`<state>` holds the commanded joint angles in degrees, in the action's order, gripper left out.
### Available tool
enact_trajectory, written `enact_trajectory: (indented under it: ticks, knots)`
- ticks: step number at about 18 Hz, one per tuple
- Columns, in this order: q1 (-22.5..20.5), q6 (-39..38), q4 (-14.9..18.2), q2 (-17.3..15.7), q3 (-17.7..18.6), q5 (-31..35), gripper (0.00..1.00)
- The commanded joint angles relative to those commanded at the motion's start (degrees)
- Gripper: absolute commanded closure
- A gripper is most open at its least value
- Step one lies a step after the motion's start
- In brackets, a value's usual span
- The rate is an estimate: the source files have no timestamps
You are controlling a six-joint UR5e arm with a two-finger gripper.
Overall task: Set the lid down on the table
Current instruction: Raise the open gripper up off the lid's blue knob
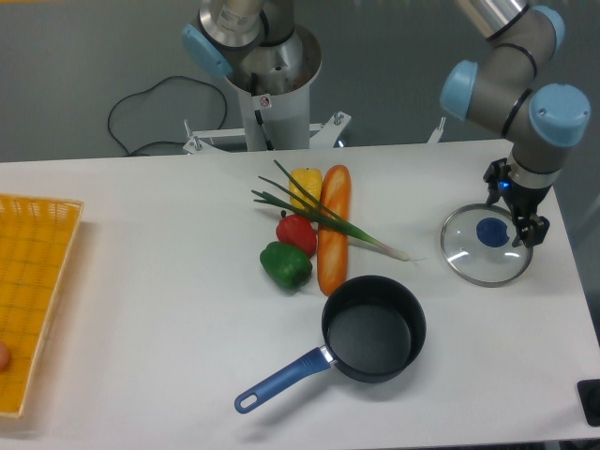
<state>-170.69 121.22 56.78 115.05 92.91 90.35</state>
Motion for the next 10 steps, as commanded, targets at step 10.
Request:
enact_trajectory:
  ticks: [10]
  knots:
    - [3.52,-4.14,0.88,-1.67,-2.55,1.85,0.0]
